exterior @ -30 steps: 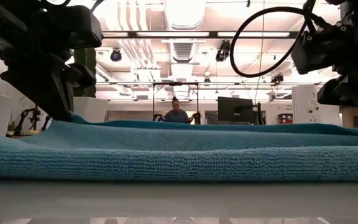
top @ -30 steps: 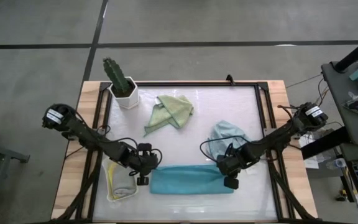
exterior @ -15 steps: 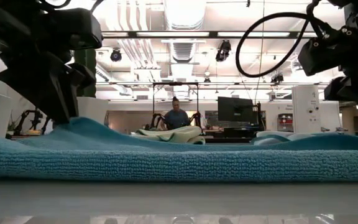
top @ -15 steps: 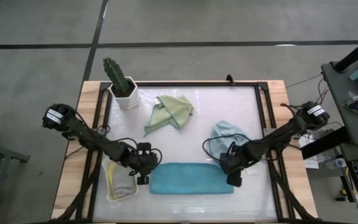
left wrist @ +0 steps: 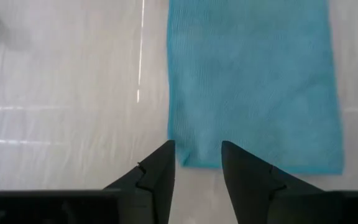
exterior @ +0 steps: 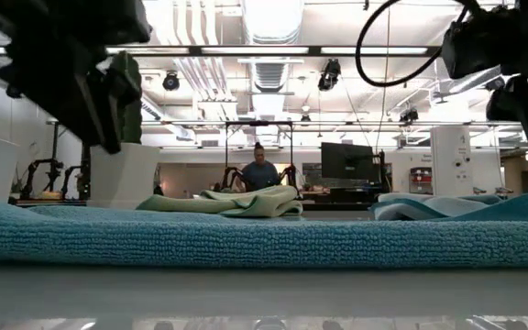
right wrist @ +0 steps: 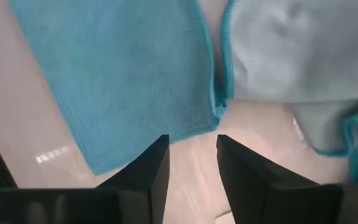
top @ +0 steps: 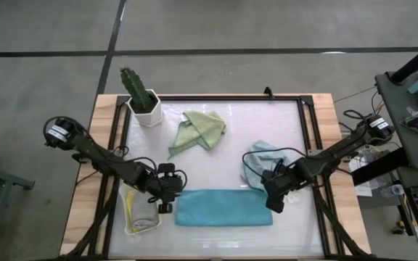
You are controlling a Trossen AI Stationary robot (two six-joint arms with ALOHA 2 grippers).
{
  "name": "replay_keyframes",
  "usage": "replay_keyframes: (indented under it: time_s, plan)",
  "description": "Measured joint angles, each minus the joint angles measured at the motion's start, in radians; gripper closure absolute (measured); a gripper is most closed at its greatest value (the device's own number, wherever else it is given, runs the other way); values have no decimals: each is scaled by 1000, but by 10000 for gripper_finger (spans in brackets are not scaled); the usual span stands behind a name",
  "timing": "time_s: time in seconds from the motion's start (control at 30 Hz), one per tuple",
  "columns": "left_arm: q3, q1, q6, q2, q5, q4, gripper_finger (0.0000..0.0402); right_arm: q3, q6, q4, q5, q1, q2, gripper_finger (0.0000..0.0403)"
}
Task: Fold microfiber towels
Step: Fold the blue microfiber towel
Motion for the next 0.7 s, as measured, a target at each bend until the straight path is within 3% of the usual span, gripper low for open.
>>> replay_keyframes:
  time_s: [0.1, 0.23, 0.43, 0.7]
  plan:
    - [21, 0, 0, 1, -21, 16, 286, 0, 84, 2, 0, 0, -1, 268]
    - [25, 0, 23, 32, -41, 170, 286, -25, 235, 16, -22, 15, 11, 242]
    - [20, -1, 63, 141, -48, 361, 286, -127, 484, 172, -66, 62, 13, 192]
    - [19, -1, 59, 296, -49, 388, 286, -240, 670, 392, -54, 119, 13, 147]
